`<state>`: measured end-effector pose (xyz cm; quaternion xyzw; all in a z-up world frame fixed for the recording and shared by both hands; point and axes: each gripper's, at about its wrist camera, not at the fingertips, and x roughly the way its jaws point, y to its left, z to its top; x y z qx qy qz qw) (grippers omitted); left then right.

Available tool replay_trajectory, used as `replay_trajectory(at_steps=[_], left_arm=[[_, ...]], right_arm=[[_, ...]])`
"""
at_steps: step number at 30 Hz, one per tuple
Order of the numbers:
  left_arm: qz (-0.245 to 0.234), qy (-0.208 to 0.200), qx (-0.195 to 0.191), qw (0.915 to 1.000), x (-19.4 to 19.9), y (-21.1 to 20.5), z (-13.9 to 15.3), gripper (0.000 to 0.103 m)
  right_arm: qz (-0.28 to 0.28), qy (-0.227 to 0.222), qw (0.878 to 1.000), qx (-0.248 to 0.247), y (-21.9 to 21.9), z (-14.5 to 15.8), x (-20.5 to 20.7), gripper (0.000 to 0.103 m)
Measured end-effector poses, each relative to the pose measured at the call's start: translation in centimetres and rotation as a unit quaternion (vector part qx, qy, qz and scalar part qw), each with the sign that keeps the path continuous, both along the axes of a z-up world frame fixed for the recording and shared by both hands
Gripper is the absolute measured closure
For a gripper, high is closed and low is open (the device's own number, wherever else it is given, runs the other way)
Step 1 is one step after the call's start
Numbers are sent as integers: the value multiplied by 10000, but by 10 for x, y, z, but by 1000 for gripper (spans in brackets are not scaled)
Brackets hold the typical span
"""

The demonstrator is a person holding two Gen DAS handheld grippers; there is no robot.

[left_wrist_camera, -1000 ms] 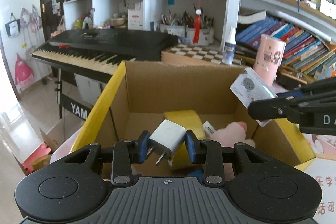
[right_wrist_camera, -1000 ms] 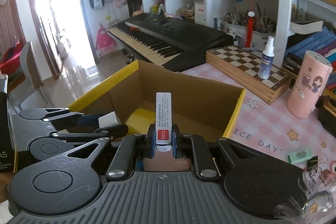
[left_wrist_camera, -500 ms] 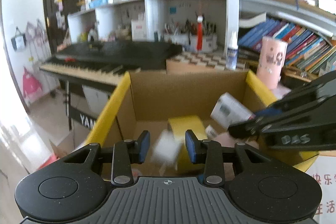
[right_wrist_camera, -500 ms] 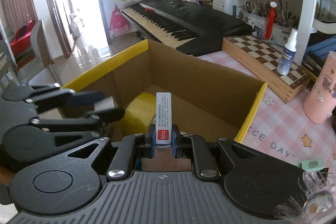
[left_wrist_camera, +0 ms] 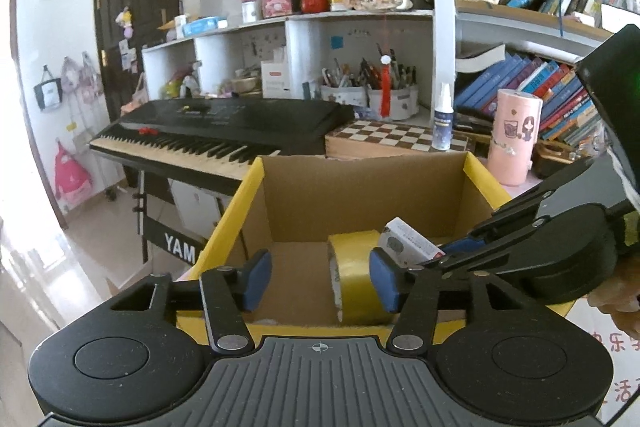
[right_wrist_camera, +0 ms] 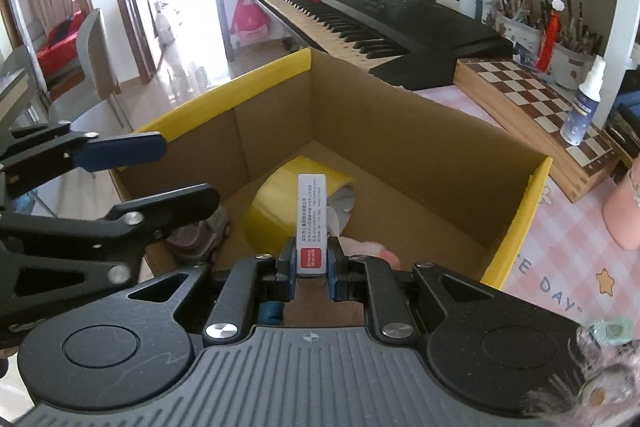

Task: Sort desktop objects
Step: 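Lower the right tool into the box and open it to drop the card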

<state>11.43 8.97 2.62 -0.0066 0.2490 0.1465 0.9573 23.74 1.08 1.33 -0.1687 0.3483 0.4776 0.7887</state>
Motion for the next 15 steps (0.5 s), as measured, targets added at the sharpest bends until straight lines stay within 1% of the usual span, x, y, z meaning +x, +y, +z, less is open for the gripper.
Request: replay_trajectory(at_steps=[2, 4, 5, 6, 8, 10, 15], left_arm=[[43, -27, -28, 10000, -4, 1, 1, 44], [90, -75, -45, 9999, -9, 2, 3, 39], [105, -99, -47, 9999, -10, 2, 4, 38], [116, -118, -47, 9999, -13, 3, 4, 36], [128, -156, -49, 9998, -16, 2, 6, 33], [136, -206, -54, 9997, -20, 2, 7, 28], [121, -290, -72, 9995, -30, 2, 12, 26]], right_arm=[[1, -6, 10000, -14, 1, 0, -1, 87], [-46, 2, 10000, 7, 0, 1, -2, 86], [-81, 3, 10000, 30, 0, 2, -2, 84], [-115, 11, 9999, 67, -1, 3, -3, 81], [-210, -36, 9997, 151, -5, 7, -7, 66], [-281, -131, 9992, 238, -8, 11, -12, 65], [-507, -331, 9973, 412, -18, 24, -24, 65]])
